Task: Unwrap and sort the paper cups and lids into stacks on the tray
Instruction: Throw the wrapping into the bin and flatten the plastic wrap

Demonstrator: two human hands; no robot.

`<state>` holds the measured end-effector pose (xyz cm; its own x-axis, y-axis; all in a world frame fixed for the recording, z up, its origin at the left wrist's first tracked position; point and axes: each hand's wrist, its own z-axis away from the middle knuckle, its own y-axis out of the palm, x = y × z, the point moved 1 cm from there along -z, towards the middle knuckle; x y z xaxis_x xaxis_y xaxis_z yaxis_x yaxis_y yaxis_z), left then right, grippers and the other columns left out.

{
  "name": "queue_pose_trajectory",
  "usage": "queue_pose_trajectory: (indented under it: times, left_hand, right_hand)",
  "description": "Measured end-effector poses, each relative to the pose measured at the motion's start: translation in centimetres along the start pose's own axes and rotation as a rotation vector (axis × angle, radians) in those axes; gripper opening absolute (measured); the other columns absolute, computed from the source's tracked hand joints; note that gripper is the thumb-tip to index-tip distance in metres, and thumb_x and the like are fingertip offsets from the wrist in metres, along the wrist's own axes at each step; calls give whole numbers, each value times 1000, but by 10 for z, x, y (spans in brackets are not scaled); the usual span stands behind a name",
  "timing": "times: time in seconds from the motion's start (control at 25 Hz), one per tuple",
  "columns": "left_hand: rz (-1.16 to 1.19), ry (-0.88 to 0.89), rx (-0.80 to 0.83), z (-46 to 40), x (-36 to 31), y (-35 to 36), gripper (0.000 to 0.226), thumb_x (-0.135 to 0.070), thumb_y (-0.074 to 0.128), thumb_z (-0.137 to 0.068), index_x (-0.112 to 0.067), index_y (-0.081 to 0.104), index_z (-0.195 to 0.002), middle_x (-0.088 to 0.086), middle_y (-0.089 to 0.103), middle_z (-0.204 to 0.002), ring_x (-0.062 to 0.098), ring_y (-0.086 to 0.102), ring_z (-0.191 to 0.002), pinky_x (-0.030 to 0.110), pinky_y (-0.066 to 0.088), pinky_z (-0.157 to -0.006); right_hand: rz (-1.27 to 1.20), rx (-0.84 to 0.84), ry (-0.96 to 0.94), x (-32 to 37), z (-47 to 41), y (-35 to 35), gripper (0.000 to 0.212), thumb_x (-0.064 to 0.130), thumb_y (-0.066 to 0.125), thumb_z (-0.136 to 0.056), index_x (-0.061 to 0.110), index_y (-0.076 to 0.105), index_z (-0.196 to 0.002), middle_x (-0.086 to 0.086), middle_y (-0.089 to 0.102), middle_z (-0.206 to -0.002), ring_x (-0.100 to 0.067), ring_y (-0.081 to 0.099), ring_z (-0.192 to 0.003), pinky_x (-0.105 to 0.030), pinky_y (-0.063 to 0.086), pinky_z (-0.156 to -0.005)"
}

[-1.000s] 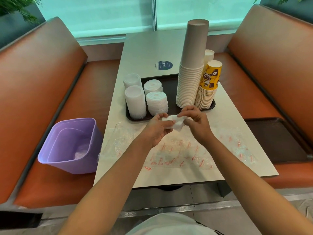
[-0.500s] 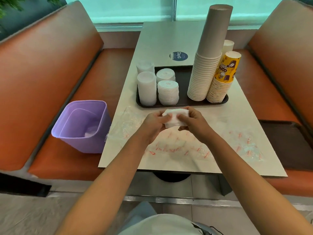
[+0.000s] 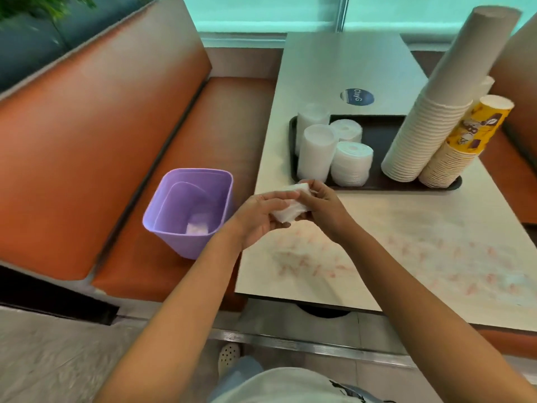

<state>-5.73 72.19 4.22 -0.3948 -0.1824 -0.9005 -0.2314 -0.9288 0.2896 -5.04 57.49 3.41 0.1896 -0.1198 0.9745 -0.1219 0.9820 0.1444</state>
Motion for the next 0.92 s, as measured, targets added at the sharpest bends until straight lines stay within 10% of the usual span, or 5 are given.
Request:
queue_pose_trajectory:
  times: [0.2, 0.44, 0.64, 0.8, 0.92]
  left_hand:
    - [-152, -65, -25, 4, -30, -113, 37, 16, 47, -87, -6, 60, -114, 2, 71, -81, 10, 67, -74, 17, 54, -67]
    - [-489, -277, -24, -4, -34, -229, 39, 8, 66, -78, -28, 70, -94, 9, 64, -114, 24, 63, -102, 31, 56, -84]
    - [-464, -401, -49, -23, -21, -280, 38, 8, 64, -78, -25, 69, -95, 11, 59, -120, 29, 62, -104, 35, 57, -82]
    - [-349, -434, -333, -69, -4, -294, 43, 9, 54, -82, -20, 63, -112, 11, 55, -122, 25, 58, -103, 33, 55, -86]
    - [-181, -619, -473, -109, 14, -301, 29, -4, 50, -88, -11, 61, -114, 7, 55, -93, 18, 53, -79, 32, 54, -75]
  right_hand:
    - [60, 68, 152, -3, -48, 92, 18, -4, 51, -92, 14, 54, -89, -9, 56, -80, -17, 57, -61, -22, 53, -51]
    - [312, 25, 280, -41, -97, 167, 11, 4, 68, -84, 11, 61, -81, -12, 62, -83, -23, 62, -73, -35, 57, -73]
    - [496, -60, 294, -67, -123, 203, 10, 17, 69, -85, 15, 61, -81, 1, 58, -75, -11, 55, -65, -22, 48, -59]
    - [786, -250, 257, -89, -144, 197, 52, 24, 67, -85, 13, 45, -131, -7, 45, -124, -22, 49, -112, -31, 40, -95]
    - [744, -283, 451, -107, -157, 197, 67, 15, 63, -86, 6, 29, -143, -16, 36, -140, -31, 45, -122, -33, 40, -95]
